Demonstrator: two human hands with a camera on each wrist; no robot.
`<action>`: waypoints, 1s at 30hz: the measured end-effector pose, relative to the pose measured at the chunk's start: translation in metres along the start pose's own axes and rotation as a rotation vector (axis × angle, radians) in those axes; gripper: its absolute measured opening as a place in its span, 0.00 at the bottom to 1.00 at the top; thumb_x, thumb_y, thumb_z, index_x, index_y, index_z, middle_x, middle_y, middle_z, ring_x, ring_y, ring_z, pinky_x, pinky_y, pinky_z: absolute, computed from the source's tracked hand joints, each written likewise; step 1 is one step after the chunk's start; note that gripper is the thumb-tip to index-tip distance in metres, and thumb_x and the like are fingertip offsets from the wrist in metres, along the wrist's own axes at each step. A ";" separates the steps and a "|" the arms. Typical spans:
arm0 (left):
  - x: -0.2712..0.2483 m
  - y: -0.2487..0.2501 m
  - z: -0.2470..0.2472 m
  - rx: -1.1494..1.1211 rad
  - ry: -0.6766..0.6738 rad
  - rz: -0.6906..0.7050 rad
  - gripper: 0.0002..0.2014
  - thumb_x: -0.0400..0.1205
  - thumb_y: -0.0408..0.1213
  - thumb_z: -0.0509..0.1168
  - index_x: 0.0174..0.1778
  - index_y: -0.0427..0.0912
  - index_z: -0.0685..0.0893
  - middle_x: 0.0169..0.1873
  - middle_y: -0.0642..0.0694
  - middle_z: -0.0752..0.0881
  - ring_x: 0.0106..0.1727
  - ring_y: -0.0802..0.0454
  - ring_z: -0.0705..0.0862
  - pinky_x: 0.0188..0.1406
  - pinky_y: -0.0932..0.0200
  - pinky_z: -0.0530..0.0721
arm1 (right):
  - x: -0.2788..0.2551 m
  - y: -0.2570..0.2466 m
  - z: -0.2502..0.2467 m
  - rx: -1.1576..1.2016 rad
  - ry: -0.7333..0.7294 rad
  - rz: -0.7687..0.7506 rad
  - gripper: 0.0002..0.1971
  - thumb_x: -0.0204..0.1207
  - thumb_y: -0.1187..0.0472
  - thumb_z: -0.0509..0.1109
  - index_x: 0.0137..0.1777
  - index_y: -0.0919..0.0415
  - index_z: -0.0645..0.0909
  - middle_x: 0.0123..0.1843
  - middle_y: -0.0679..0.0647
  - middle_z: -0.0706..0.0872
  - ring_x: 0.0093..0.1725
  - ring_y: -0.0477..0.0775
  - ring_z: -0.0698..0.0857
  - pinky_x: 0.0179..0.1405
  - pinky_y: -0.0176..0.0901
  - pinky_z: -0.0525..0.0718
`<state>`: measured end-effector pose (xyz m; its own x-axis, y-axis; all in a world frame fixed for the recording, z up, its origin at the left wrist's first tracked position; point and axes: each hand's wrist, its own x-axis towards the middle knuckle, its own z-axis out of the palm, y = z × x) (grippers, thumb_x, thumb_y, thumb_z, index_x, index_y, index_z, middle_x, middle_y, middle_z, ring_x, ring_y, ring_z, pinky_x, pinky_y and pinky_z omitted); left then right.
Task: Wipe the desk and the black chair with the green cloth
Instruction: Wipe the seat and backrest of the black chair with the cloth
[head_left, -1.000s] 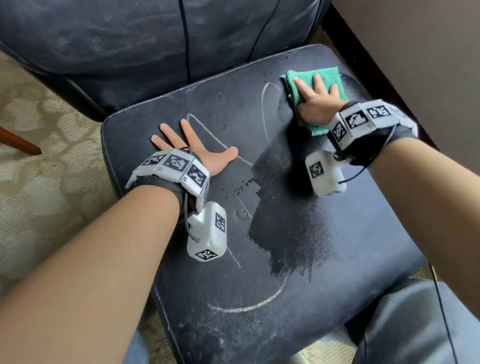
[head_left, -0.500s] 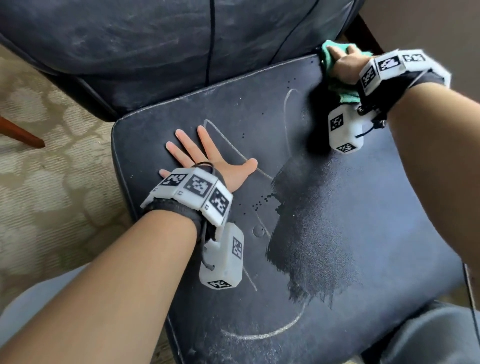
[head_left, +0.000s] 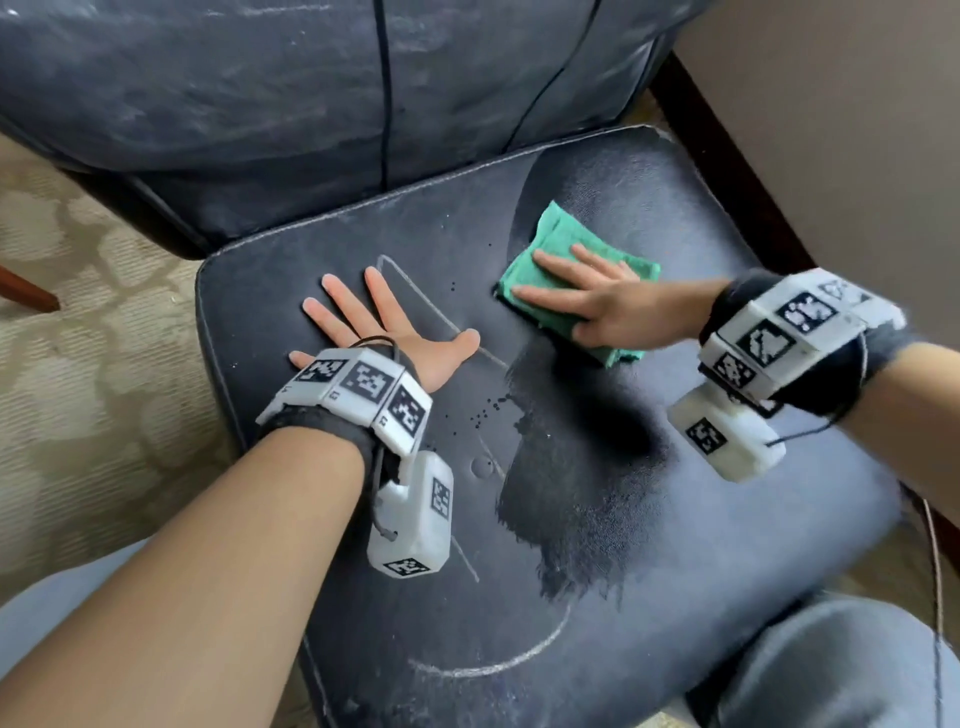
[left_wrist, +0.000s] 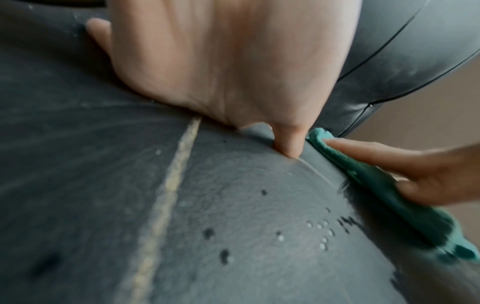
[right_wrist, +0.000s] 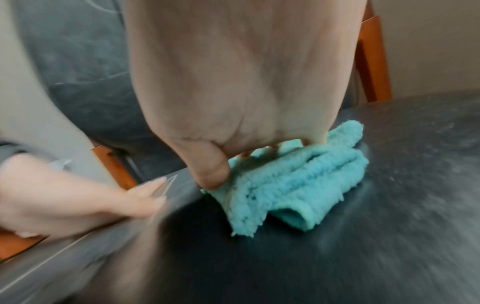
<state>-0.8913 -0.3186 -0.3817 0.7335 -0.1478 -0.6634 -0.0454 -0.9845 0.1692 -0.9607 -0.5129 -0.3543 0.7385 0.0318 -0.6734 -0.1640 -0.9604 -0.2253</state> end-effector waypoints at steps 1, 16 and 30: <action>0.000 0.000 0.000 0.003 0.001 0.002 0.59 0.70 0.75 0.57 0.80 0.47 0.27 0.78 0.39 0.25 0.78 0.33 0.26 0.75 0.26 0.39 | -0.005 0.000 0.006 0.001 0.020 -0.016 0.34 0.84 0.63 0.54 0.80 0.34 0.43 0.84 0.44 0.36 0.83 0.57 0.36 0.81 0.65 0.42; 0.001 0.000 -0.001 0.020 -0.046 -0.004 0.58 0.70 0.76 0.55 0.78 0.48 0.24 0.77 0.39 0.22 0.78 0.34 0.24 0.74 0.24 0.38 | 0.070 0.085 -0.064 0.214 0.445 0.471 0.28 0.85 0.51 0.56 0.83 0.49 0.53 0.85 0.58 0.50 0.84 0.59 0.49 0.79 0.44 0.47; -0.001 0.001 -0.003 0.004 -0.031 0.011 0.58 0.71 0.75 0.57 0.79 0.48 0.25 0.78 0.39 0.24 0.78 0.34 0.25 0.74 0.24 0.37 | 0.010 0.059 -0.008 0.101 0.277 0.471 0.33 0.80 0.38 0.41 0.84 0.47 0.44 0.85 0.60 0.43 0.82 0.69 0.46 0.82 0.57 0.46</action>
<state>-0.8900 -0.3189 -0.3781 0.7118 -0.1617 -0.6835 -0.0565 -0.9832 0.1737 -0.9575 -0.5713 -0.3692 0.7124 -0.4814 -0.5106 -0.5696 -0.8217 -0.0200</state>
